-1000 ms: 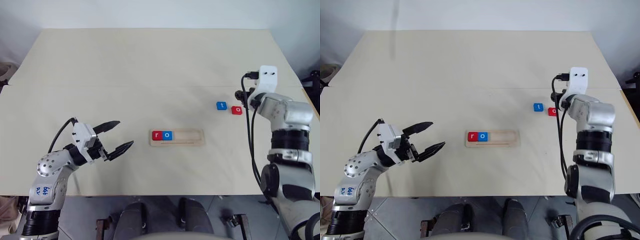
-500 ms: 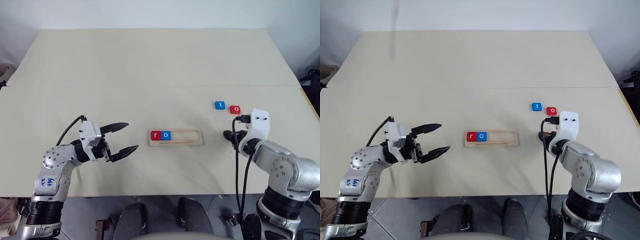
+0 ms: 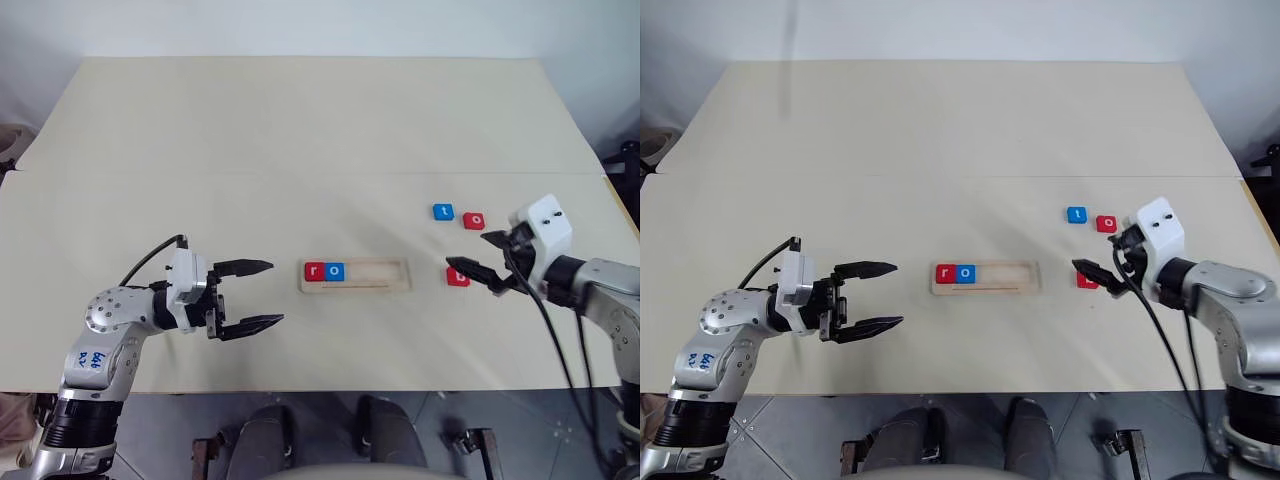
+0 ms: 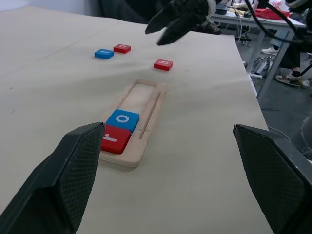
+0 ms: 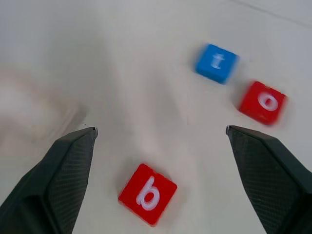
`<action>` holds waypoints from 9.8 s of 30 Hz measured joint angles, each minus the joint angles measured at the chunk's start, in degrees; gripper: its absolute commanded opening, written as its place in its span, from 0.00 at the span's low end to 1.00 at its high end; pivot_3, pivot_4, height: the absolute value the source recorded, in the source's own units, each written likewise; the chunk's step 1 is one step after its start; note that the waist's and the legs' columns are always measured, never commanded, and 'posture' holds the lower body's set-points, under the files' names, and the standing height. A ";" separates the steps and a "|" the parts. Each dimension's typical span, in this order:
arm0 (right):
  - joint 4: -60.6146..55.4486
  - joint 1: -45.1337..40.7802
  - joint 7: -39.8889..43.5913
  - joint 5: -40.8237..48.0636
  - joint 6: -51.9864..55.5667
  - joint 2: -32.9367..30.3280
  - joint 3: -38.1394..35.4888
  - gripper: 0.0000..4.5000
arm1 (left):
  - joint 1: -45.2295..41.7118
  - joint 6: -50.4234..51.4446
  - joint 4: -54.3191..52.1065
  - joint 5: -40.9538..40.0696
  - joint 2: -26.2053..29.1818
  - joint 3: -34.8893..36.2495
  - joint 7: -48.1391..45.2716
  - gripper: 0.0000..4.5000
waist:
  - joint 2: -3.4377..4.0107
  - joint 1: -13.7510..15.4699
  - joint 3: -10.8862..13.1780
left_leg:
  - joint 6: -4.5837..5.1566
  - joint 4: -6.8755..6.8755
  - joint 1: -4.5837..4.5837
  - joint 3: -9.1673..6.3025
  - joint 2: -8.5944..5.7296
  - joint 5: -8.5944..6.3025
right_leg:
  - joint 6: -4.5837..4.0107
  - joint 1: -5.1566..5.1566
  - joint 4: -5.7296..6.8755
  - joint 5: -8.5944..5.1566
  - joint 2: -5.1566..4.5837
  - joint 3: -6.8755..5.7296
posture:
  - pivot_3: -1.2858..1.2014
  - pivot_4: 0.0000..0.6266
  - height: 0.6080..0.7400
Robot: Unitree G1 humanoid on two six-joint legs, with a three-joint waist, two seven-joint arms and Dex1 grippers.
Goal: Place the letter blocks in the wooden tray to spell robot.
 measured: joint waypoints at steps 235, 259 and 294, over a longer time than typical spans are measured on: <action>26.22 -24.52 29.83 -12.41 -27.50 0.15 22.65 0.32 | -0.24 -6.51 2.35 1.17 -3.35 -0.67 2.71 1.00 | 0.02 1.26 0.04 | -0.03 0.44 0.00 -0.05 0.05 -0.02 | 0.06 0.10 0.13 0.06 -0.01 0.00 | 0.52 0.24 1.00; 34.47 -29.68 29.33 -18.37 -32.03 7.91 28.90 0.99 | 2.70 -5.88 -2.09 1.17 -3.03 0.43 7.95 1.00 | 0.02 1.23 0.04 | -0.02 0.55 -0.07 -0.05 0.05 -0.03 | 0.06 0.06 0.20 0.06 -0.01 -0.02 | 0.52 0.24 1.00; 32.77 -29.65 30.31 -18.82 -28.82 8.25 28.83 0.00 | 3.08 -5.48 -3.82 1.17 -3.04 0.39 9.78 1.00 | 0.02 1.24 0.04 | -0.03 0.55 -0.07 -0.04 0.05 -0.03 | 0.06 0.05 0.20 0.06 -0.01 -0.01 | 0.52 0.24 1.00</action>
